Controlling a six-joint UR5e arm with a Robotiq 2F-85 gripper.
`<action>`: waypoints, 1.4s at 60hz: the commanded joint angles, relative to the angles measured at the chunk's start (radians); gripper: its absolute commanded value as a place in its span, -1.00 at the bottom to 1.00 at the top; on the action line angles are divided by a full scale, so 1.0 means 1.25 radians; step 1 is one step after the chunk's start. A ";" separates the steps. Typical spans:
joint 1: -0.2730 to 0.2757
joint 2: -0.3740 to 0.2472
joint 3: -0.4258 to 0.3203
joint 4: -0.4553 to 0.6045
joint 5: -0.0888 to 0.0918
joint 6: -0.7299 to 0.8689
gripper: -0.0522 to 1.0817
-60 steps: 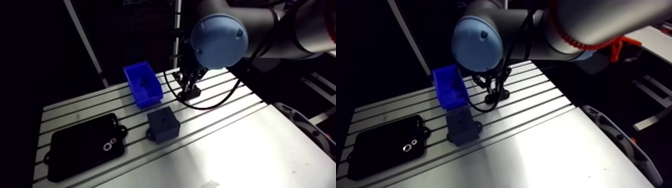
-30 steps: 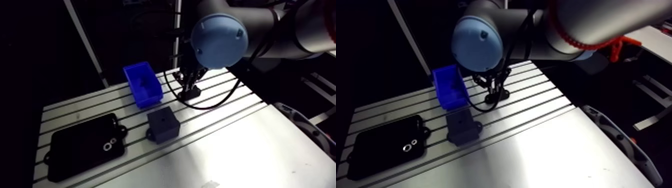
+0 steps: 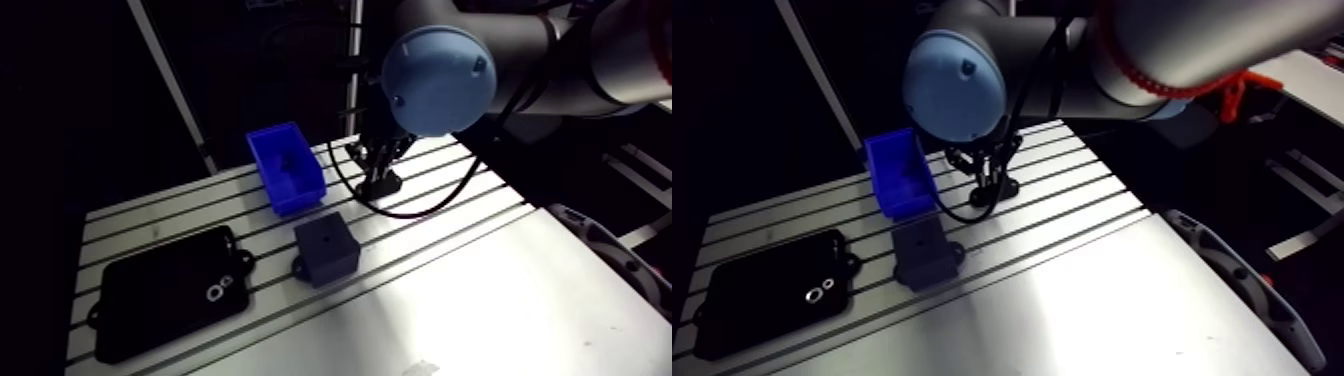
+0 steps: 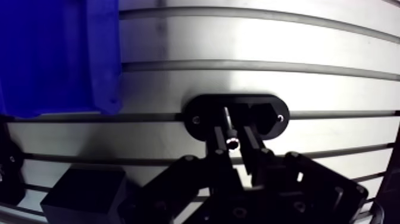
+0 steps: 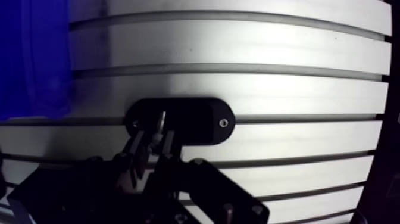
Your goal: Pick up the M10 bolt and insert it into the hole until fully seated.
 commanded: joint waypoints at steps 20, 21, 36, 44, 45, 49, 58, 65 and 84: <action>0.000 -0.043 -0.030 0.046 0.005 -0.001 0.63; 0.000 -0.047 -0.031 0.047 0.006 -0.001 0.64; 0.001 -0.068 -0.034 0.050 0.006 0.000 0.68; 0.004 -0.083 -0.045 0.073 0.008 0.002 0.73; 0.005 -0.085 -0.049 0.082 0.008 0.004 0.75; 0.006 -0.094 -0.060 0.101 0.008 0.008 0.78; 0.009 -0.115 -0.090 0.142 0.006 0.016 0.89; 0.009 -0.131 -0.115 0.196 0.007 0.022 0.92; 0.009 -0.155 -0.170 0.312 0.005 0.055 0.95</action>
